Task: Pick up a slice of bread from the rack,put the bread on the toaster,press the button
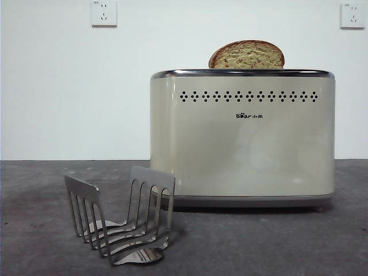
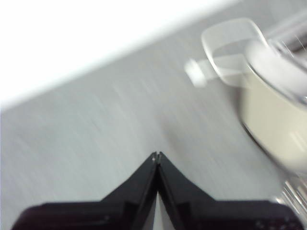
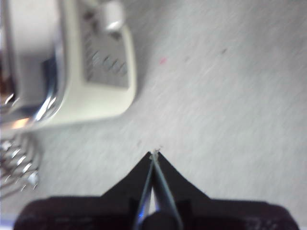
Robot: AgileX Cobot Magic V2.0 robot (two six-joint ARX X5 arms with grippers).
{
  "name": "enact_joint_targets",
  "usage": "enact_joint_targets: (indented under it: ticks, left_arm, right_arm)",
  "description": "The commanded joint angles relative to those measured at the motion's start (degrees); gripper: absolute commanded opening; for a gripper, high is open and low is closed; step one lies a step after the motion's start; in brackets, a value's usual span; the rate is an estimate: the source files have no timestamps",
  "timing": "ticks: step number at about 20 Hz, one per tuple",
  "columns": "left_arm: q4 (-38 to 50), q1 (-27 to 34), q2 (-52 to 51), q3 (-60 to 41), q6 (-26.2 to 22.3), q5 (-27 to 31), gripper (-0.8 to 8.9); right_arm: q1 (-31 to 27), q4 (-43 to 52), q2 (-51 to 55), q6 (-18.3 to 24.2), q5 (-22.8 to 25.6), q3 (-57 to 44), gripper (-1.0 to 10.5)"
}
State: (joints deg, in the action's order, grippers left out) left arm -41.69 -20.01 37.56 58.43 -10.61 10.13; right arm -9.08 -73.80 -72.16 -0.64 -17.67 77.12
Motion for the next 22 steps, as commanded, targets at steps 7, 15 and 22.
enact_joint_targets:
  ticks: [7,15,22]
  left_arm:
    - [43.71,11.85,-33.59,-50.36,12.81,-0.31,-0.04]
    - [34.62,21.31,-37.35,-58.01,14.84,-18.88,-0.04]
    - [32.13,21.38,-37.35,-57.99,18.62,-12.85,-0.04]
  right_arm:
    - [0.04,21.84,-1.99,-0.15,3.98,-0.46,0.0]
    - [0.04,36.06,-1.99,-0.17,4.66,-0.46,0.0]
    - [0.04,36.28,-1.99,-0.17,4.68,-0.46,0.0]
